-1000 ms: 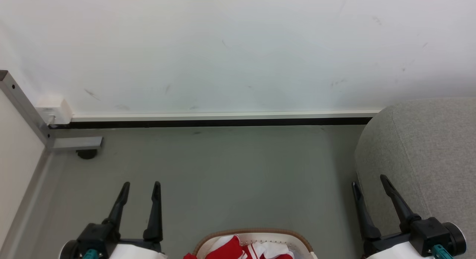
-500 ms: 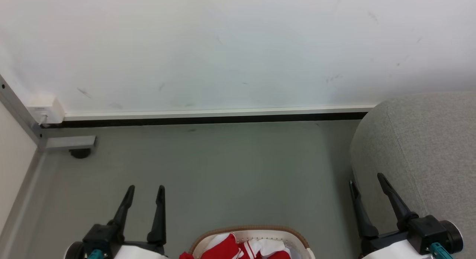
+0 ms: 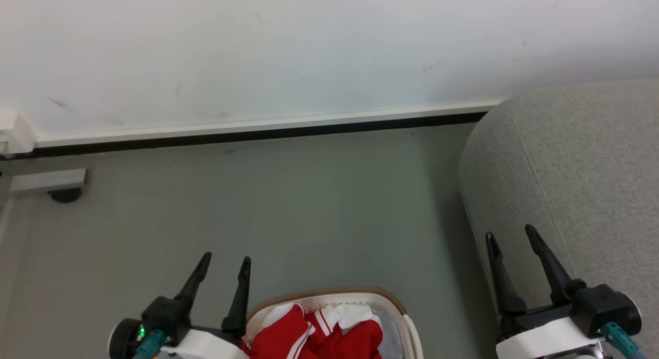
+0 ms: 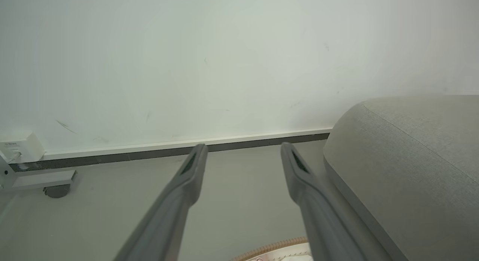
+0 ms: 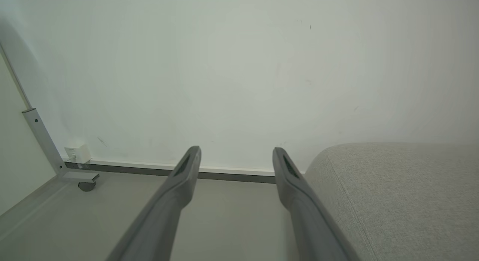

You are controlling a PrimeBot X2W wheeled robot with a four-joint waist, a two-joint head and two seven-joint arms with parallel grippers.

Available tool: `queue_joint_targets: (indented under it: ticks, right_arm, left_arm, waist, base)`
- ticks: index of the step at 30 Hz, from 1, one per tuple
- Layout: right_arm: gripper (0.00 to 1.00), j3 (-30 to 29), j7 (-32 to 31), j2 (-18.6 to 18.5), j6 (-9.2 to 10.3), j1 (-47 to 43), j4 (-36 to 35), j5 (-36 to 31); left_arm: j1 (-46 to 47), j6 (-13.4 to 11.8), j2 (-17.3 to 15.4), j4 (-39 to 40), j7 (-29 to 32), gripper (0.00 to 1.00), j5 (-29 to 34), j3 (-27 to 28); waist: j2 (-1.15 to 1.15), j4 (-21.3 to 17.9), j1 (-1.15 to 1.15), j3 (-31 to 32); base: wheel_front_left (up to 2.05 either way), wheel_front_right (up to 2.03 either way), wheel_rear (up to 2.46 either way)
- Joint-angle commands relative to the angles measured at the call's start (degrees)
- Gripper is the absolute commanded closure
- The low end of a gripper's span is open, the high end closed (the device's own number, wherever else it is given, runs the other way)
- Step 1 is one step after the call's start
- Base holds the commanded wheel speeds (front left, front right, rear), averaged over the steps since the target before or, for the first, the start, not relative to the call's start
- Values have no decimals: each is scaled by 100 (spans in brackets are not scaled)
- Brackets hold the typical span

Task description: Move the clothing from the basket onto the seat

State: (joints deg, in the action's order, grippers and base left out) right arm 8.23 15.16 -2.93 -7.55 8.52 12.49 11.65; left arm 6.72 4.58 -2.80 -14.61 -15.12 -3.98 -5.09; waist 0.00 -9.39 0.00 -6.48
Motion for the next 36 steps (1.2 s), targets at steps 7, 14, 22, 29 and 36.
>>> queue_joint_targets:
  ticks: [7,14,22,29,36]
  right_arm:
    - [0,-39,-1,-7,12,311,-83,152]
    - [0,-142,-1,1,12,564,-206,488]
    - [0,-211,-1,0,12,881,-409,705]
    - [0,-242,-1,3,12,1071,-587,868]
    - [0,-102,-1,1,12,1222,-636,1138]
  left_arm:
    - [483,135,-151,-781,-5,0,218,-220]
    - [1074,230,-333,-2026,-5,0,360,-590]
    - [1881,269,-484,-3704,38,0,547,-997]
    - [2588,277,-665,-4873,242,0,683,-1271]
    - [3102,265,-875,-5546,533,0,814,-1434]
  waist:
    - [0,-483,0,-644]
    - [0,-809,0,-1109]
    - [0,-1167,0,-1721]
    - [0,-1429,0,-2297]
    - [0,-1701,0,-2767]
  base:
    - [0,0,0]
    - [0,0,0]
    - [0,0,0]
    - [0,0,0]
    - [0,0,0]
